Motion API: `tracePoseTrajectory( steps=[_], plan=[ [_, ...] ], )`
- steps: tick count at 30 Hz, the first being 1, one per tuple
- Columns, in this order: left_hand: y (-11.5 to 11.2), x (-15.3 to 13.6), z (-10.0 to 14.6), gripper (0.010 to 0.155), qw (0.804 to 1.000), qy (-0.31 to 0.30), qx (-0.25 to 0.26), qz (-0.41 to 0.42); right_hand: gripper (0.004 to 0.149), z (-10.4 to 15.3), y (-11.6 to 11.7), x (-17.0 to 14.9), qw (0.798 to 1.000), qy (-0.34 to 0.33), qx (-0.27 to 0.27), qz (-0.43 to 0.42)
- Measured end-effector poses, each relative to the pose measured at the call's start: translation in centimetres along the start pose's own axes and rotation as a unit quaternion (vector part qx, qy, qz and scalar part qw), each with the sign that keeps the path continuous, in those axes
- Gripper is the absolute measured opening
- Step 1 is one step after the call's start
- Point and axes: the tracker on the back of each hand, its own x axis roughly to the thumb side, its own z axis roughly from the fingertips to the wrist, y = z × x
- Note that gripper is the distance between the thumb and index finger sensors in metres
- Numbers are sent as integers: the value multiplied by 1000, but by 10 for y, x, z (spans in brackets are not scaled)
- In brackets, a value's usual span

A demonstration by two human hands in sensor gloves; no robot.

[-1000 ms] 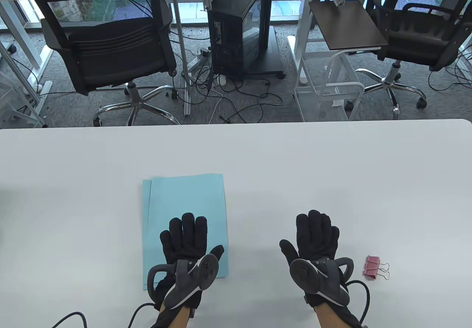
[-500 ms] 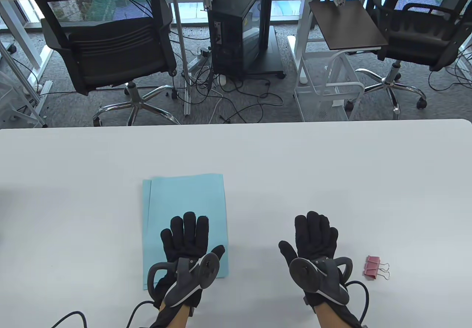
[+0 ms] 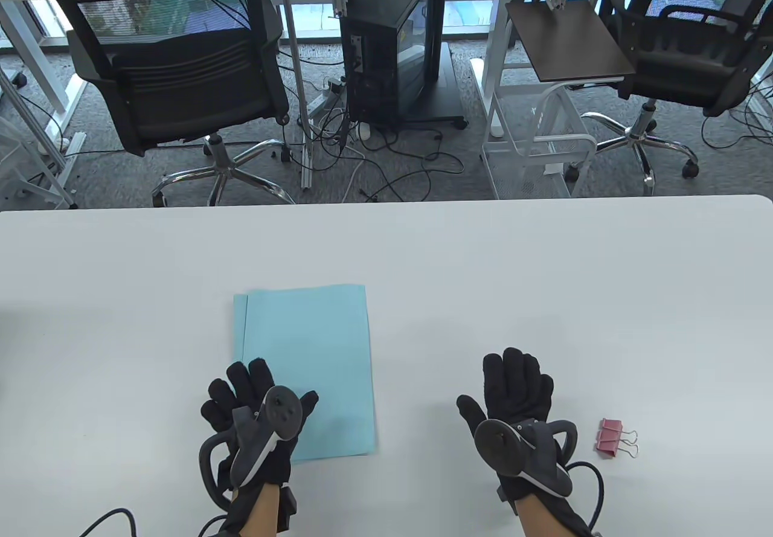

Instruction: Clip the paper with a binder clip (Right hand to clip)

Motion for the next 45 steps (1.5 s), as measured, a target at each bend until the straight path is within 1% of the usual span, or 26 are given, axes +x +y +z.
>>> tracePoseTrajectory(
  steps=[6,8,10,12,14,16,18,22,24,27,29,31,32,33,35,36,37,38,39,40,42,44,45],
  plan=[
    [-16,-8,-11,106,996,58,-60,10,79,0,1,-1,1000,4,13,-1],
    [-22,-9,-15,110,992,83,-97,-2,78,0,1,-2,1000,6,14,-4],
    [-26,-10,-18,112,986,93,-135,-15,78,-1,1,-3,1000,7,15,-7],
    [-20,-10,-18,111,989,96,-112,-19,79,-1,2,-3,1000,8,18,-9],
    [-17,-7,-17,108,989,97,-102,-47,78,-1,2,-3,1000,9,21,-11],
    [-14,-4,-15,103,990,93,-75,-70,78,-1,3,-3,1000,7,24,-12],
    [-14,-1,-13,101,991,96,-46,-82,78,-1,4,-2,1000,7,26,-3],
    [-12,-1,-14,94,992,96,-29,-78,78,-2,5,-3,999,11,30,-10],
    [-11,-4,-15,90,993,98,-33,-53,78,-2,5,-3,999,11,32,-9],
    [-9,-12,-17,83,993,108,-42,30,78,-2,6,-3,999,12,36,-11],
    [-9,-18,-16,74,990,119,-31,64,78,-2,6,-4,999,13,38,-14],
    [-8,-24,-15,68,986,122,4,109,78,-2,6,-4,999,16,39,-20],
    [-7,-25,-15,64,985,121,1,126,78,-2,6,-4,999,16,40,-23],
    [-4,-26,-14,60,980,115,-3,161,78,-2,6,-5,999,15,42,-27],
    [-1,-26,-13,50,968,79,0,237,78,-3,6,-5,998,15,43,-31],
    [1,-24,-12,48,965,63,2,253,78,-3,6,-5,998,15,44,-35],
    [4,-22,-11,48,965,34,9,260,78,-3,6,-6,998,16,45,-40],
    [7,-20,-10,48,966,24,15,257,78,-3,5,-6,998,17,45,-45],
    [11,-16,-8,49,966,-7,28,257,79,-4,5,-6,997,18,46,-57],
    [14,-14,-6,50,964,-23,34,262,79,-4,5,-7,997,19,47,-65],
    [23,-7,0,51,955,-68,41,285,80,-4,5,-8,994,21,48,-92],
    [34,1,8,51,934,-142,57,322,82,-4,3,-9,991,24,42,-124],
    [37,3,11,51,926,-165,65,334,83,-4,3,-10,989,25,39,-137]
  ],
)
